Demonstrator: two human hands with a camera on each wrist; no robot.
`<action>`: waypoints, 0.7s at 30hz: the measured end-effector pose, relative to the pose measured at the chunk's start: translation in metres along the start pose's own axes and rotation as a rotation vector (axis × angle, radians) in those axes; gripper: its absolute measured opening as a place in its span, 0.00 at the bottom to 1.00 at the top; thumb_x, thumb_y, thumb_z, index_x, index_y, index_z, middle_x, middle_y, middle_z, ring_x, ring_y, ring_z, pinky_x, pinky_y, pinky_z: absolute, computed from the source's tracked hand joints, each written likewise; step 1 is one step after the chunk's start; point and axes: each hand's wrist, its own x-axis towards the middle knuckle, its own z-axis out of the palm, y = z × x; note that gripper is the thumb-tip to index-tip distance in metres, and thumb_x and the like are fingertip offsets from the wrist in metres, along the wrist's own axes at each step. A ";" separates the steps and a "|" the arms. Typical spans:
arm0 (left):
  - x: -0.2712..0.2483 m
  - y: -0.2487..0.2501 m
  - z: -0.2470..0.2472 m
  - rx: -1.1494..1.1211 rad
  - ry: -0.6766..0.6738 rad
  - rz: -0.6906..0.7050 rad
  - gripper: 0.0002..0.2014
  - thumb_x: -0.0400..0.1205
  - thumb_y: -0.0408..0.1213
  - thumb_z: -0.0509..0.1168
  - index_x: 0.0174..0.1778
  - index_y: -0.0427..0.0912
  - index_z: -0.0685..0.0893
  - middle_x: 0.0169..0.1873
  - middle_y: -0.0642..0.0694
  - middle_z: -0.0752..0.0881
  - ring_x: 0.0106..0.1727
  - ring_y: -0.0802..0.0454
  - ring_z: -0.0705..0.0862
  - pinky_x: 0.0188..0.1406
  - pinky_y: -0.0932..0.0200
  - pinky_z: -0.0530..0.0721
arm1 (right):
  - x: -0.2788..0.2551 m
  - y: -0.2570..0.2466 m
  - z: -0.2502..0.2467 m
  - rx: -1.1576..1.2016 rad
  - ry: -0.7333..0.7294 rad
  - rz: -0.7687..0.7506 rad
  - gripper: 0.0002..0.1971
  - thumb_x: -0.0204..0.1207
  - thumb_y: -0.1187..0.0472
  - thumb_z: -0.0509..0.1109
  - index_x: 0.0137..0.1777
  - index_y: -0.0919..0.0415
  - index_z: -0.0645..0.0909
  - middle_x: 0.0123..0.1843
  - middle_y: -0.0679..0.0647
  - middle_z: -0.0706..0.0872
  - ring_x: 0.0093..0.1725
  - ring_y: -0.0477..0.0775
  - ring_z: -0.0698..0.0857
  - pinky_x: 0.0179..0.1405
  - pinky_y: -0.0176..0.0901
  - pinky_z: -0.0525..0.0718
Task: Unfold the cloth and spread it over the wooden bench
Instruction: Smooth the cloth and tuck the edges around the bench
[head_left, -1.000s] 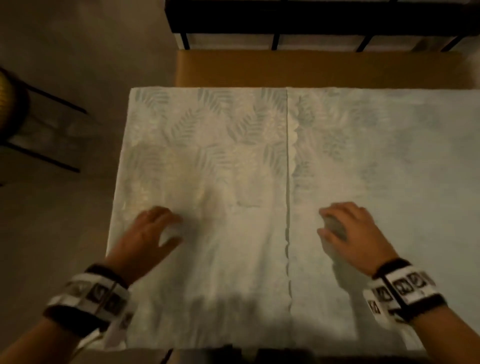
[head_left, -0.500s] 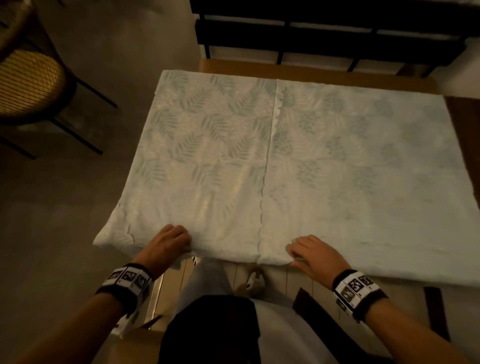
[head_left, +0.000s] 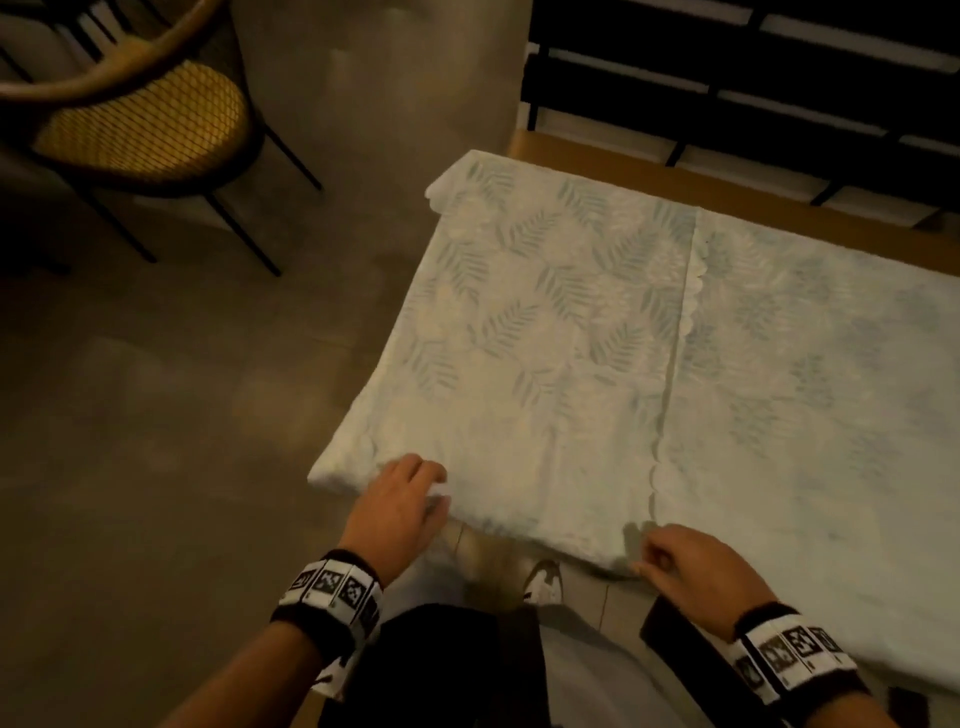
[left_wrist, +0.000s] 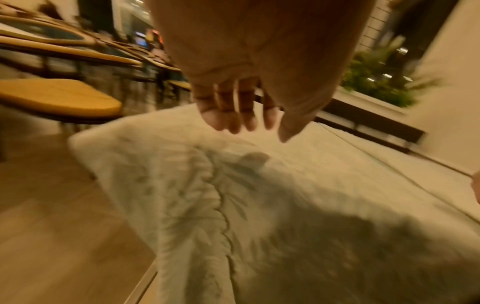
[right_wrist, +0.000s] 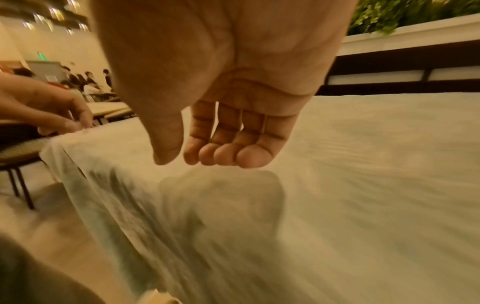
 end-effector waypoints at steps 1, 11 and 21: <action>-0.002 -0.017 -0.008 0.013 0.070 -0.150 0.12 0.78 0.46 0.68 0.55 0.47 0.80 0.51 0.47 0.80 0.50 0.46 0.78 0.51 0.48 0.82 | 0.014 -0.022 -0.003 0.013 -0.003 -0.026 0.14 0.76 0.40 0.68 0.34 0.40 0.68 0.35 0.41 0.77 0.35 0.39 0.76 0.34 0.36 0.75; 0.019 -0.084 -0.027 -0.284 -0.184 -0.726 0.35 0.72 0.68 0.66 0.62 0.42 0.76 0.58 0.44 0.79 0.55 0.46 0.79 0.52 0.53 0.80 | 0.152 -0.185 -0.007 0.042 0.027 -0.227 0.12 0.78 0.40 0.64 0.38 0.44 0.72 0.36 0.42 0.77 0.37 0.43 0.76 0.36 0.44 0.80; 0.043 -0.076 -0.049 -0.068 -0.194 -0.814 0.18 0.84 0.43 0.55 0.41 0.36 0.84 0.41 0.36 0.88 0.43 0.36 0.87 0.41 0.51 0.84 | 0.163 -0.209 0.001 0.034 0.119 -0.177 0.16 0.72 0.37 0.65 0.34 0.46 0.68 0.35 0.43 0.77 0.37 0.48 0.77 0.38 0.51 0.82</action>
